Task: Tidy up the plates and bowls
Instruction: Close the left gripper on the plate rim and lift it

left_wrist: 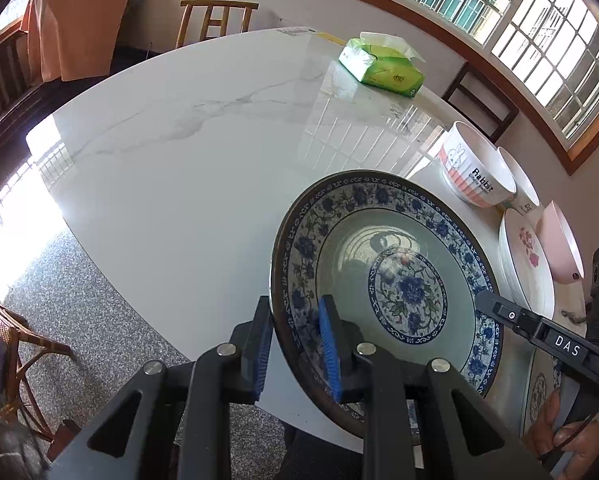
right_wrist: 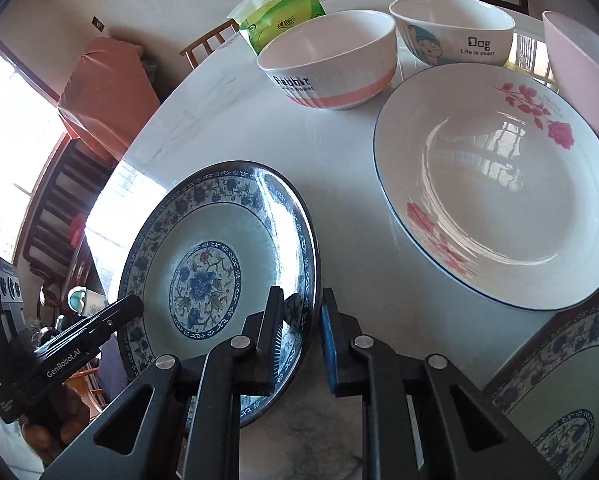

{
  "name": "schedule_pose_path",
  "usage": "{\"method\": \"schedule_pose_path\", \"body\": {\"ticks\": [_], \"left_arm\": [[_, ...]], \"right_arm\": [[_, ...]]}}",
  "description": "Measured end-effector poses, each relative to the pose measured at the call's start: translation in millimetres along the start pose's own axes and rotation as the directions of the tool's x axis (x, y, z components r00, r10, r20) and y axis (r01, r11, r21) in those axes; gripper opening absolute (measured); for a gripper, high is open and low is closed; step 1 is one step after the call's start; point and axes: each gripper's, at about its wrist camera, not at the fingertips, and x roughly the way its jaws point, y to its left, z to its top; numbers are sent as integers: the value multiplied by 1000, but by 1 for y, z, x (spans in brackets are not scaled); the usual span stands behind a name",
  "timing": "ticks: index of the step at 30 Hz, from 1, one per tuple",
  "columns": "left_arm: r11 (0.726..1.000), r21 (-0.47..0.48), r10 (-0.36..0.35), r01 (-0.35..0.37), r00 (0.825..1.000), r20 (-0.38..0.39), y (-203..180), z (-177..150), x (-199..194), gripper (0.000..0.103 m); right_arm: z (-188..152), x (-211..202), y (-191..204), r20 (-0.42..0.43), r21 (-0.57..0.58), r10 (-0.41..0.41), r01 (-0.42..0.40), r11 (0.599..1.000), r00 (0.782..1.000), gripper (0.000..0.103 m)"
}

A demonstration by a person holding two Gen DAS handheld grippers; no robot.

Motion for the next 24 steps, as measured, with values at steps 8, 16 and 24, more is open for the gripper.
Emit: {"method": "schedule_pose_path", "body": {"ticks": [8,16,24], "left_arm": [[999,-43,24,-23,999,38,26,29,-1,24],[998,-56,34,-33,999,26,35,33,10,24],[999,-34,11,-10,999,31,26,19,13,24]], "right_arm": [[31,17,35,19,-50,24,-23,998,1000,18],[39,33,47,15,-65,25,-24,998,1000,18],[29,32,42,13,-56,0,0,998,1000,20]]}}
